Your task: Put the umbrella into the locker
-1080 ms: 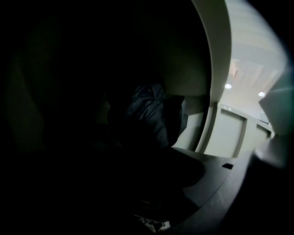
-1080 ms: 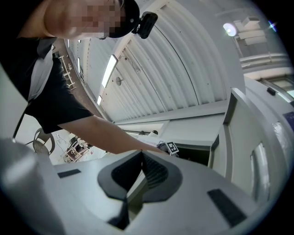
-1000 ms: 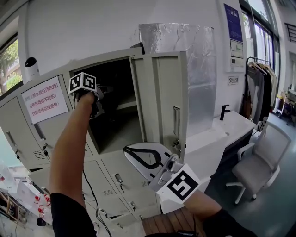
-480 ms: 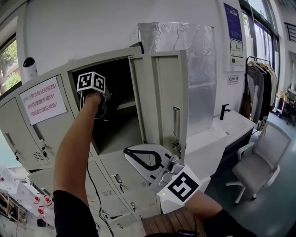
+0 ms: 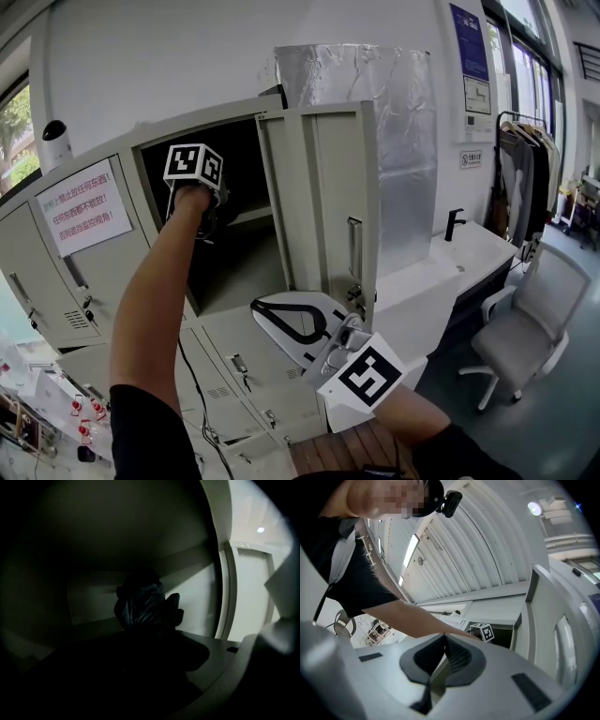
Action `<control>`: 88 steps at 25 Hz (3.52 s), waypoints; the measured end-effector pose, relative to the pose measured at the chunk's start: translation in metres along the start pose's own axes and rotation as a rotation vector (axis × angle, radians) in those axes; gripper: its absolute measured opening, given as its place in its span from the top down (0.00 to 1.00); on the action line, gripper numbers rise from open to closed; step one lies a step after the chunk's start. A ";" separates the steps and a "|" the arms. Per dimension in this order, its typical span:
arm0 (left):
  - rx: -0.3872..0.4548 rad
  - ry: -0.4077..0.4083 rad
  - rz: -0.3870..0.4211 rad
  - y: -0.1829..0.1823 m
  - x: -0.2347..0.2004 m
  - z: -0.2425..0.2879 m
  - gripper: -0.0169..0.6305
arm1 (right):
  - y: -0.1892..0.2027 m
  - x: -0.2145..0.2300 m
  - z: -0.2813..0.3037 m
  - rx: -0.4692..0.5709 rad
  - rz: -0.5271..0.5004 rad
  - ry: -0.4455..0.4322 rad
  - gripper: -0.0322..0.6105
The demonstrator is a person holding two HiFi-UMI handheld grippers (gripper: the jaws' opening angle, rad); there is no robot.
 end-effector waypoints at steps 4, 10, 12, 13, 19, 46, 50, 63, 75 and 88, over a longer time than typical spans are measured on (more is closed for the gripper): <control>-0.007 -0.008 0.009 -0.001 0.000 0.000 0.53 | -0.002 0.004 0.002 0.006 0.009 0.013 0.93; -0.043 -0.094 0.079 -0.005 -0.005 0.000 0.52 | 0.002 0.002 0.002 -0.004 0.014 0.005 0.93; 0.013 -0.162 0.116 -0.015 -0.006 -0.009 0.68 | 0.002 0.004 0.002 0.000 0.026 0.009 0.93; 0.037 -0.182 0.126 -0.020 -0.004 -0.013 0.93 | 0.002 0.004 0.002 0.002 0.030 0.011 0.93; 0.084 -0.186 0.170 -0.017 0.000 -0.019 0.94 | 0.003 -0.003 0.007 0.001 0.018 -0.011 0.93; 0.650 0.251 0.176 -0.011 0.062 -0.169 0.95 | 0.012 -0.013 0.028 0.011 0.094 -0.038 0.93; 0.693 0.293 0.219 0.007 0.082 -0.194 0.95 | 0.010 -0.013 0.025 0.021 0.113 -0.039 0.93; 0.822 0.409 0.208 0.085 0.117 -0.258 0.95 | 0.017 -0.011 0.017 0.022 0.141 -0.034 0.93; 0.819 0.397 -0.005 0.209 0.087 -0.251 0.95 | 0.029 -0.016 -0.019 0.096 0.197 0.019 0.93; 0.807 0.360 -0.096 0.311 0.087 -0.233 0.95 | 0.076 -0.053 -0.035 0.022 0.325 0.015 0.93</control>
Point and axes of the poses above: the fingertips, and each gripper's own axes: z forward along the fingers, x to its right, y out of its underside, the point moved 3 cm from there along -z, backward along the fingers, and after that the axes turned 7 degrees about -x, right-handed, at the moved point
